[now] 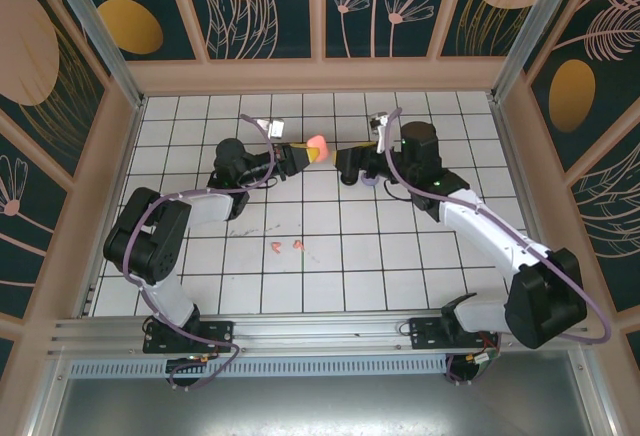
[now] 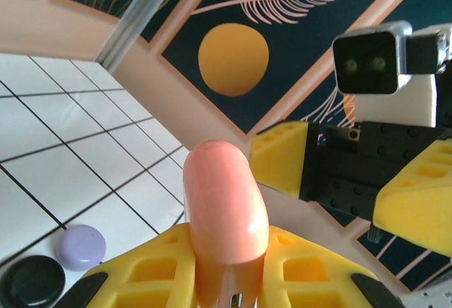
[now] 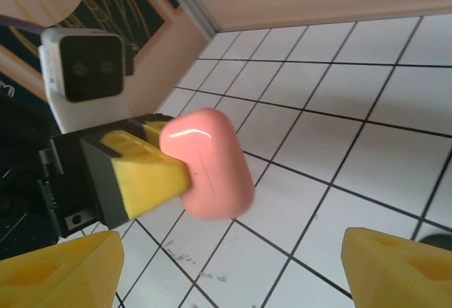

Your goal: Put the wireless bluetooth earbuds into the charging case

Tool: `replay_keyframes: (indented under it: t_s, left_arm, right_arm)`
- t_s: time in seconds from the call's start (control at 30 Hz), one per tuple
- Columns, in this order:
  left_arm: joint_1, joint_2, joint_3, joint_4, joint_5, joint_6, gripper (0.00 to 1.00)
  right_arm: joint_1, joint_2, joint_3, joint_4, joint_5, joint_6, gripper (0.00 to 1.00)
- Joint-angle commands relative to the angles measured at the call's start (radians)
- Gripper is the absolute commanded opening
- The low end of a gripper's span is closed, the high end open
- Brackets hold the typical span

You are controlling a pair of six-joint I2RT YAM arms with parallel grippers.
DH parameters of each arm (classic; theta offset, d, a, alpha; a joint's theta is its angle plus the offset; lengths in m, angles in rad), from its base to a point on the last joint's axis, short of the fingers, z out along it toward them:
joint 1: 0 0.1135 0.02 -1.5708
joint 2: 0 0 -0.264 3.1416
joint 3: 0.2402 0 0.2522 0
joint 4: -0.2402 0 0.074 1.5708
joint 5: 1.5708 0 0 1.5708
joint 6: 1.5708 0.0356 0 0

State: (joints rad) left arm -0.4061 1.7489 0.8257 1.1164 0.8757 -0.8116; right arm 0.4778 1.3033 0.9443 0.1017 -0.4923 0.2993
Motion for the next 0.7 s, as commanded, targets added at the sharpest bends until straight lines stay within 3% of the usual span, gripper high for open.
replay_keyframes:
  t_s: [0.0, 0.67]
  left_arm:
    - [-0.003, -0.058, 0.033, -0.016, 0.07, 0.022, 0.0]
    - [-0.005, -0.104, 0.053, -0.08, 0.12, 0.055, 0.0]
  right_arm:
    - [0.005, 0.037, 0.043, 0.073, -0.072, -0.048, 0.8]
    - [0.0, 0.154, 0.078, 0.093, 0.016, -0.027, 0.72]
